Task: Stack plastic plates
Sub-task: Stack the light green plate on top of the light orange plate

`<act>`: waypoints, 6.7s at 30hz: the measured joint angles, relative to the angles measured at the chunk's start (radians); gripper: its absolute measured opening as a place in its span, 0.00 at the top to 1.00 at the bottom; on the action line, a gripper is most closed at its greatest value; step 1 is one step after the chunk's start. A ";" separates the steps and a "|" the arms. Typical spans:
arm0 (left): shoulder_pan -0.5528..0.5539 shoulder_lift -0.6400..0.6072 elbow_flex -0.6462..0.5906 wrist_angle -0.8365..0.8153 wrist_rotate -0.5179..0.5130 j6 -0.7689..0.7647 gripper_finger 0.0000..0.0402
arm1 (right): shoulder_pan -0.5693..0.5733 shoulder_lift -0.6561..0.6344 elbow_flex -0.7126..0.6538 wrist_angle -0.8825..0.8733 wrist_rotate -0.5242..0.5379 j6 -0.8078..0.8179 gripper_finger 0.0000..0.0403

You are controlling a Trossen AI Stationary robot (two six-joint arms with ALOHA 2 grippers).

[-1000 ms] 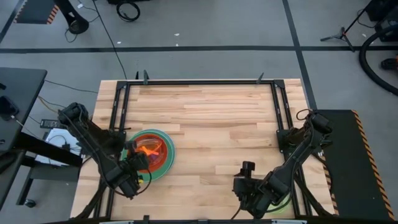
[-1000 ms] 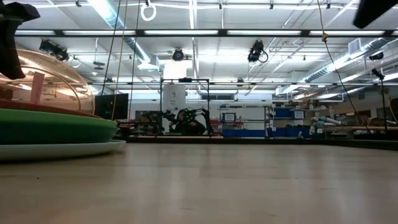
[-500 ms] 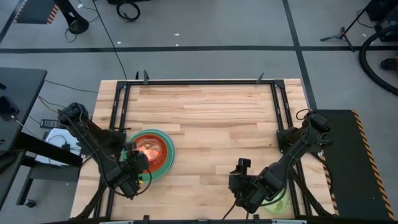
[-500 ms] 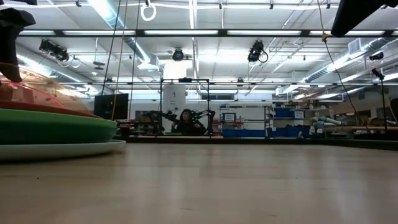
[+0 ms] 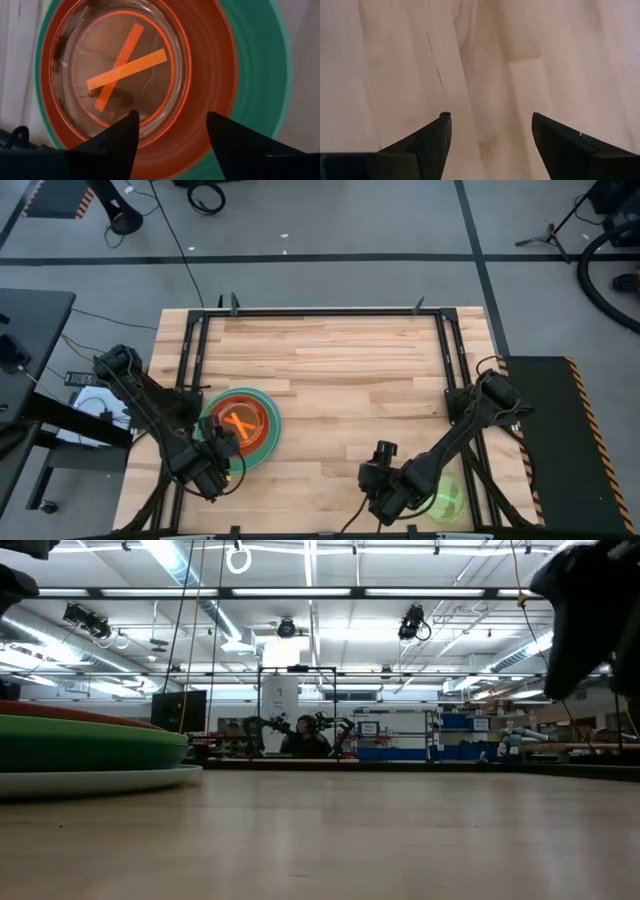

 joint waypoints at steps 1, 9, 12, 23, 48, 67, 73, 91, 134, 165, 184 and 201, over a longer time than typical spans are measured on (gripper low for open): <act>0.000 0.000 0.000 -0.001 0.000 0.000 0.41 | -0.003 0.009 0.006 -0.009 -0.021 0.019 0.31; -0.002 -0.052 0.091 -0.037 -0.143 0.025 0.41 | 0.030 0.007 0.093 -0.050 -0.062 0.136 0.32; -0.016 -0.106 0.115 0.032 -0.292 0.087 0.41 | 0.039 0.007 0.121 -0.115 -0.029 0.223 0.33; 0.021 -0.336 -0.122 0.593 -0.430 0.414 0.43 | 0.072 0.031 0.149 -0.096 -0.134 0.627 0.38; 0.243 -0.511 -0.376 1.084 -0.115 0.914 0.44 | 0.127 0.418 0.624 -0.678 -0.560 0.923 0.39; 0.193 -0.511 -0.376 1.071 -0.115 0.860 0.44 | 0.184 0.141 0.009 -0.179 -0.632 1.116 0.42; 0.214 -0.510 -0.376 1.070 -0.115 0.860 0.44 | 0.184 0.152 0.008 -0.175 -0.648 1.118 0.53; 0.160 -0.510 -0.376 1.168 -0.107 0.894 0.44 | 0.146 0.156 0.143 -0.324 -0.563 0.932 0.97; 0.308 0.035 -0.375 1.686 0.015 1.366 0.59 | -0.191 0.154 0.512 -0.218 -0.145 -1.042 0.99; 0.293 -0.081 -0.060 0.422 -0.258 0.975 0.99 | -0.112 0.154 0.661 -0.513 0.107 -0.693 0.42; -0.008 -0.051 -0.097 0.084 -0.213 0.281 0.99 | -0.077 0.154 0.575 -0.585 0.212 -0.508 0.41; -0.007 -0.039 -0.040 0.081 -0.132 0.269 0.64 | -0.079 0.154 0.575 -0.585 0.209 -0.497 0.40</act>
